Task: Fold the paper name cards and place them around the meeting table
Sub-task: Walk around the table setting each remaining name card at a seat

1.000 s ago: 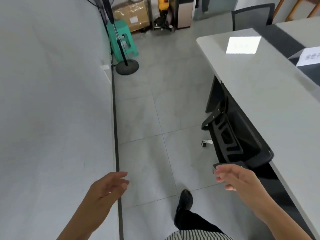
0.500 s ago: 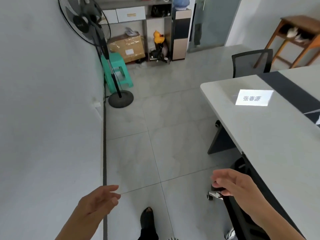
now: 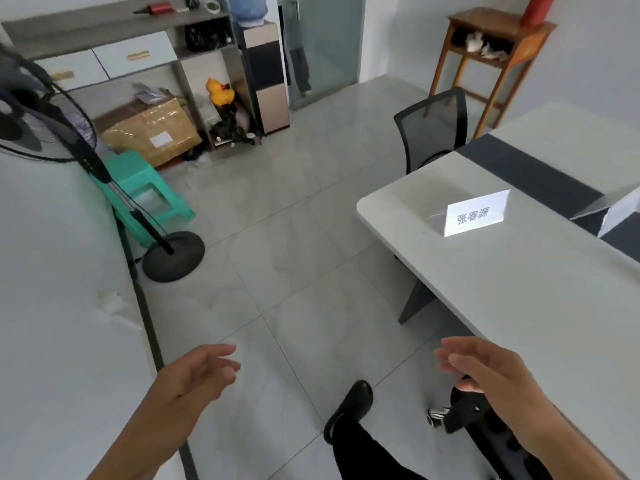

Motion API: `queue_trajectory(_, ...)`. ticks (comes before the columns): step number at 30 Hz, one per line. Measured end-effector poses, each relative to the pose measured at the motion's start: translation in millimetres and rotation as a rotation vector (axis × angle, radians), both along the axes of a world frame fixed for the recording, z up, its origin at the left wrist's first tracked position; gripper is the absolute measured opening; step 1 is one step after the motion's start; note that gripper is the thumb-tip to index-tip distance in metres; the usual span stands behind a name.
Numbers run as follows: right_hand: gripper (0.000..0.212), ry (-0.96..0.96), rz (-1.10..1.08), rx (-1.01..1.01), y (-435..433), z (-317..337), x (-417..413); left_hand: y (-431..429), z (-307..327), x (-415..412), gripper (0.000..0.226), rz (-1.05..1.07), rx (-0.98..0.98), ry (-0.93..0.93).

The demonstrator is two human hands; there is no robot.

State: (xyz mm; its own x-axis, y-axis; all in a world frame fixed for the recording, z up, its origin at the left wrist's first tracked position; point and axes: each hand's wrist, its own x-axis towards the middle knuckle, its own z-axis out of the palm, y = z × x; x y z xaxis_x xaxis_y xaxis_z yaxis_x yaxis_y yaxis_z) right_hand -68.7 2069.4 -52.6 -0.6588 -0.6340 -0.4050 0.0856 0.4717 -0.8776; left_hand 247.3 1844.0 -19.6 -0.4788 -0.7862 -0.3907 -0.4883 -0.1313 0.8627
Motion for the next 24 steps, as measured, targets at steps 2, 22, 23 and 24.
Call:
queue_trajectory(2, 0.020, -0.004, -0.040, 0.002, -22.1, -11.0, -23.6, -31.4, -5.1, -31.0, 0.021, -0.045, 0.005, -0.027)
queue_trajectory(22, 0.021, -0.086, -0.557, 0.061, -181.9, -71.1, -238.2, -260.6, 3.9, -340.9, 0.064, -0.509, 0.056, -0.106)
queue_trajectory(23, 0.021, -0.081, -0.590, 0.076, -186.0, -75.5, -244.1, -270.4, 1.6, -354.6, 0.066, -0.541, 0.055, -0.111)
queue_trajectory(24, 0.022, -0.078, -0.621, 0.095, -191.0, -80.4, -250.4, -281.0, -0.3, -368.5, 0.064, -0.571, 0.055, -0.115)
